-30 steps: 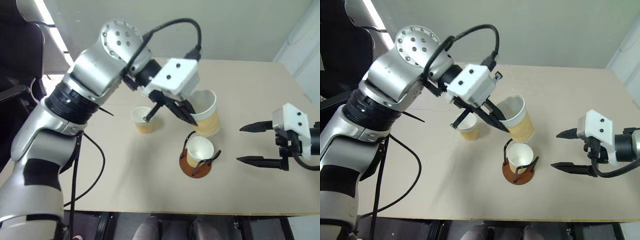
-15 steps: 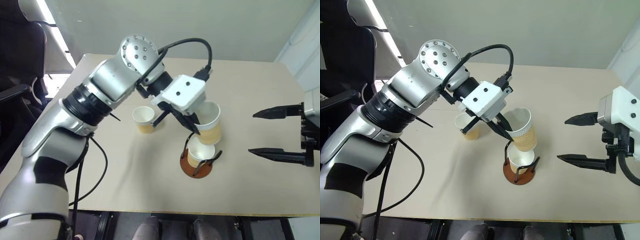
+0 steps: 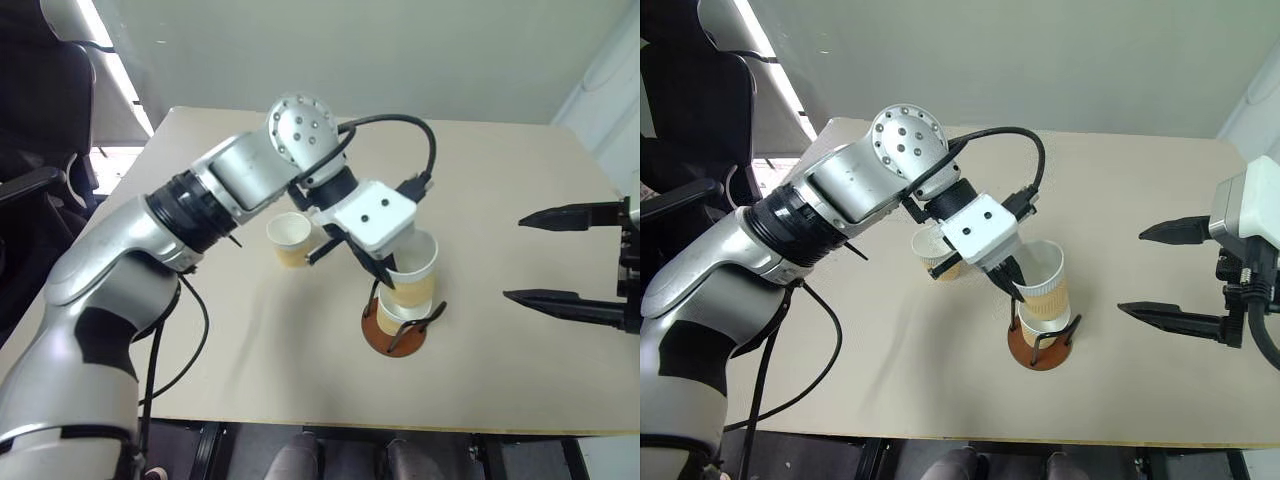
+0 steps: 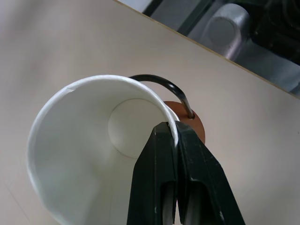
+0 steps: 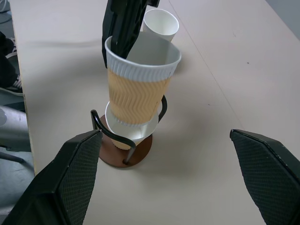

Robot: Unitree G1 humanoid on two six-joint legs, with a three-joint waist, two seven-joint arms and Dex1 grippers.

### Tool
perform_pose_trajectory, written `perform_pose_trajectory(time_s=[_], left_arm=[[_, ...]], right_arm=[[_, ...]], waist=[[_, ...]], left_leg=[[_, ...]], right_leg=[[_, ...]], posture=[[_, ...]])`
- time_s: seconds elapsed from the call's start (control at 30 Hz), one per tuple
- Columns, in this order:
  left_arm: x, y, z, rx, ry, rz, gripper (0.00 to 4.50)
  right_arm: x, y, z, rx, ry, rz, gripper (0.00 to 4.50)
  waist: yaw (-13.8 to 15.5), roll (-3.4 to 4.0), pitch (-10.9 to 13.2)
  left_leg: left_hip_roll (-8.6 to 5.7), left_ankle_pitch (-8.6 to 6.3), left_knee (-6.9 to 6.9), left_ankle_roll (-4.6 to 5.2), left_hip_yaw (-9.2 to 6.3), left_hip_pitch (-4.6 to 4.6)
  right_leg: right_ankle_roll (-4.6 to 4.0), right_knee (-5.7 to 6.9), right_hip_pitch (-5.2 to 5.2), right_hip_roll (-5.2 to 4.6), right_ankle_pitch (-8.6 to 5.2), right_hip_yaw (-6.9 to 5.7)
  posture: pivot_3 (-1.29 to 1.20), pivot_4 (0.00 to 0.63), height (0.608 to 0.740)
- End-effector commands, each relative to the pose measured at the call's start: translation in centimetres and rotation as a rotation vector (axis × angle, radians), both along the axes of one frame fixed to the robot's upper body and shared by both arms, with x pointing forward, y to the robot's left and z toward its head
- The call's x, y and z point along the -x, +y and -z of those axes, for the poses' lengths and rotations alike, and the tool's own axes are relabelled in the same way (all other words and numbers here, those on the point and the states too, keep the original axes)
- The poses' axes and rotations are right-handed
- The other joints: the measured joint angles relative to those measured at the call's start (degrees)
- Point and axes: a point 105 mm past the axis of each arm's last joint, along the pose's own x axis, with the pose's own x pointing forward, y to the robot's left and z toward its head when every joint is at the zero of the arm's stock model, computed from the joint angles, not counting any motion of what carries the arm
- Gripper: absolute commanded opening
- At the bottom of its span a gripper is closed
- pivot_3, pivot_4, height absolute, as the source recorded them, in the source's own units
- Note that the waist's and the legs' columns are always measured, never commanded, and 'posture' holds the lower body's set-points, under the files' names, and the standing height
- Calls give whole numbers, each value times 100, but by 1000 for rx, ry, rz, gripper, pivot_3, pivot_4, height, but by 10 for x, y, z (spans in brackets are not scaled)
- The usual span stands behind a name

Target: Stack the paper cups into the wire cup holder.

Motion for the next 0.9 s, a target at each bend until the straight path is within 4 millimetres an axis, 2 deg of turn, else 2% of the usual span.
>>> perform_pose_trajectory(time_s=[0.03, 0.47, 0.57, 0.9], left_arm=[[3, -1, -6, -32, -44, 52, 29], [-3, -7, 2, -45, -100, 90, 29], [-4, -9, 2, -44, -102, 88, 636], [-7, -11, -1, -15, -102, 77, 4218]], right_arm=[[4, 0, -10, 6, -61, 7, 4500], [4, -1, -9, 6, -61, 19, 4500], [3, -1, -8, 8, -58, 23, 4500], [0, -3, -5, 14, -57, 28, 4500]], waist=[[2, 0, 0], [12, 0, 0], [13, 0, 0], [18, 0, 0]], left_leg=[[0, 0, 0, 0, 0, 0], [0, -3, 5, 4, 4, -3], [0, -3, 6, 5, 4, -4], [0, -3, 7, 5, 6, -4]], right_leg=[[0, 0, 0, 0, 0, 0], [3, 1, 0, 0, -1, 0], [3, 2, -1, 0, -1, 0], [4, 3, -1, 0, -1, 0]], posture=[[0, 150, 740], [0, 150, 740], [0, 150, 740], [0, 150, 740]])
